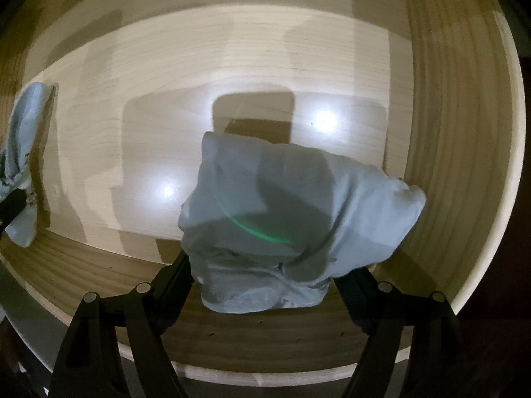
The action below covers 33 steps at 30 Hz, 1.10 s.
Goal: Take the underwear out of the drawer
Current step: 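Lift the pink-trimmed sock out of the drawer with the left tool, then lower the pink-trimmed sock into the white box and open the left tool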
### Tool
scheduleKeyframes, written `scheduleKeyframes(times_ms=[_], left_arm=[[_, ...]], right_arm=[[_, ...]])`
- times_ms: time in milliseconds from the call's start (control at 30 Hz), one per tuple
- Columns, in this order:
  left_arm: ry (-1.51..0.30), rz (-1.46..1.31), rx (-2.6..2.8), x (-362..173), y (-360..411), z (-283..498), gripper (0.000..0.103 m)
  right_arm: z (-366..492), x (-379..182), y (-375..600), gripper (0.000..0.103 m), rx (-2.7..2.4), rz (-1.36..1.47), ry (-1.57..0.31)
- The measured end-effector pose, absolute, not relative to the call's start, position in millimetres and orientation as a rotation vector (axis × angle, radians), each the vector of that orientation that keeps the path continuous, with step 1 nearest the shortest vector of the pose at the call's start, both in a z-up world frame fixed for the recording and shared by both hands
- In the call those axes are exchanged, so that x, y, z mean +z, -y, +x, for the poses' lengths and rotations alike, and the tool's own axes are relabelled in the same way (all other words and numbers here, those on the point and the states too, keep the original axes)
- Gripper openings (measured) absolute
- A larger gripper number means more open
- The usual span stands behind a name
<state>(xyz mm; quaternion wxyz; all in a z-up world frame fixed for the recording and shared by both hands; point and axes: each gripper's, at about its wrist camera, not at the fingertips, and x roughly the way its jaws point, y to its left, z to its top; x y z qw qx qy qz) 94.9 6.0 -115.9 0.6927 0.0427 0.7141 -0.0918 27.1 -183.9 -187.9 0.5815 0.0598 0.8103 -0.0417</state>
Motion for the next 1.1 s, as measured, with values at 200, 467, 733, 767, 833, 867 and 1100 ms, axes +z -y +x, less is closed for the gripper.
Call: scheduleKeyframes(times_ms=[200,467,733,767,833,867,1100], left_arm=[[-1.574,0.078,-0.214,-106,-10,88,0.024],[-1.530,0.068,-0.199,-94,-8,81,0.024],[-1.418,0.112,-0.170,-66,-5,67,0.024],[-1.399,0.117,-0.168,-61,-5,65,0.024],[-1.367,0.125,-0.164,-55,-3,60,0.024],[-1.357,0.128,-0.164,-52,-3,59,0.024],[-1.239,0.189,-0.169,-20,4,40,0.024]], right_arm=[[27,-181,184,0.067,-0.087,0.123,-1.889],[22,-172,179,0.052,-0.071,0.103,-1.838],[18,-167,178,0.045,-0.059,0.084,-1.814],[17,-166,176,0.045,-0.059,0.084,-1.814],[20,-164,174,0.045,-0.060,0.084,-1.814],[20,-163,174,0.045,-0.059,0.084,-1.813],[20,-163,174,0.045,-0.061,0.089,-1.813]])
